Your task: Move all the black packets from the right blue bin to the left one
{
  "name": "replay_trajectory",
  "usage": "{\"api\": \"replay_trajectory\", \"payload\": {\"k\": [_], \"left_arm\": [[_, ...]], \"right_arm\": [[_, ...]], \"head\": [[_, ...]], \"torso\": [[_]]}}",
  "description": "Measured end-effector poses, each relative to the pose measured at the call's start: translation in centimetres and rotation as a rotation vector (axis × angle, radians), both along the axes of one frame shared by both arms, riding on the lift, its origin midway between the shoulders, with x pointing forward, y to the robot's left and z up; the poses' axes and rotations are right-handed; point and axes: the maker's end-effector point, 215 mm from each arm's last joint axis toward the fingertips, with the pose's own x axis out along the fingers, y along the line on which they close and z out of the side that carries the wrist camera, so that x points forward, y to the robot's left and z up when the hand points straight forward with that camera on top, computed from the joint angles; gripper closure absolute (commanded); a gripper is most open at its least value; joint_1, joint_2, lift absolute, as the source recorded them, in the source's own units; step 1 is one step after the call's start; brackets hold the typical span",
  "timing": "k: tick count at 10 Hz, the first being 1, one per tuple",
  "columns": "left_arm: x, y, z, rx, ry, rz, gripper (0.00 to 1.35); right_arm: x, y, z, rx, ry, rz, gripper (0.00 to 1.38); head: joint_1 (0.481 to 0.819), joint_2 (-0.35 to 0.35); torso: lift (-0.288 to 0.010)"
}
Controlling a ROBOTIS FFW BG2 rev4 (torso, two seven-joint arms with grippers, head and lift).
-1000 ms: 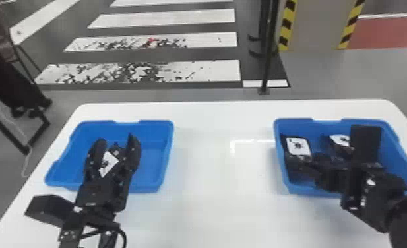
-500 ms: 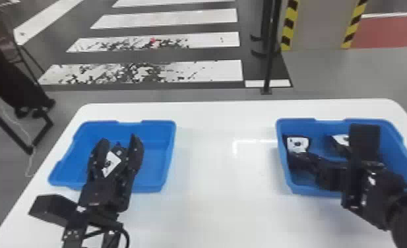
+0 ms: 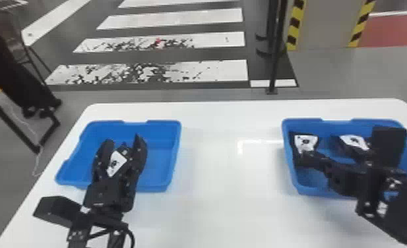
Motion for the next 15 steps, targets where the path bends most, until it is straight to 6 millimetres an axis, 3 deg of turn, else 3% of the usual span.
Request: {"api": "replay_trajectory", "payload": {"k": [1,2,5,7,10,13,15], "left_arm": [[-0.2,-0.1,0.5,-0.007,-0.018,0.002,0.45],[-0.3,-0.2,0.6,-0.032,-0.026,0.0,0.45],[-0.2,-2.2,1.0,-0.158,-0.018,-0.06,0.45],[0.2,-5.1,1.6,-0.299,0.001,-0.147,0.45],[0.3,-8.9,2.8,-0.443,0.033,-0.269,0.45],[0.4,-11.9,2.7,-0.439,0.084,-0.36,0.45],[0.4,-12.9,2.1,-0.414,0.114,-0.385,0.45]], "right_arm": [[-0.5,-0.7,2.0,0.014,-0.04,-0.005,1.19],[-1.3,-0.2,4.6,0.068,-0.085,0.032,1.19],[-2.0,4.4,11.9,0.232,-0.222,0.211,1.19],[-1.4,7.9,14.2,0.33,-0.296,0.375,1.19],[0.9,11.8,12.9,0.388,-0.327,0.563,1.19],[-1.4,17.0,12.0,0.413,-0.293,0.684,1.19],[-2.9,19.6,11.6,0.445,-0.268,0.737,1.19]], "head": [[0.695,0.113],[0.695,0.118],[0.695,0.146],[0.695,0.155],[0.695,0.152],[0.695,0.177],[0.695,0.2]], "torso": [[-0.168],[-0.168],[-0.168],[-0.168],[-0.168],[-0.168],[-0.168]]}}
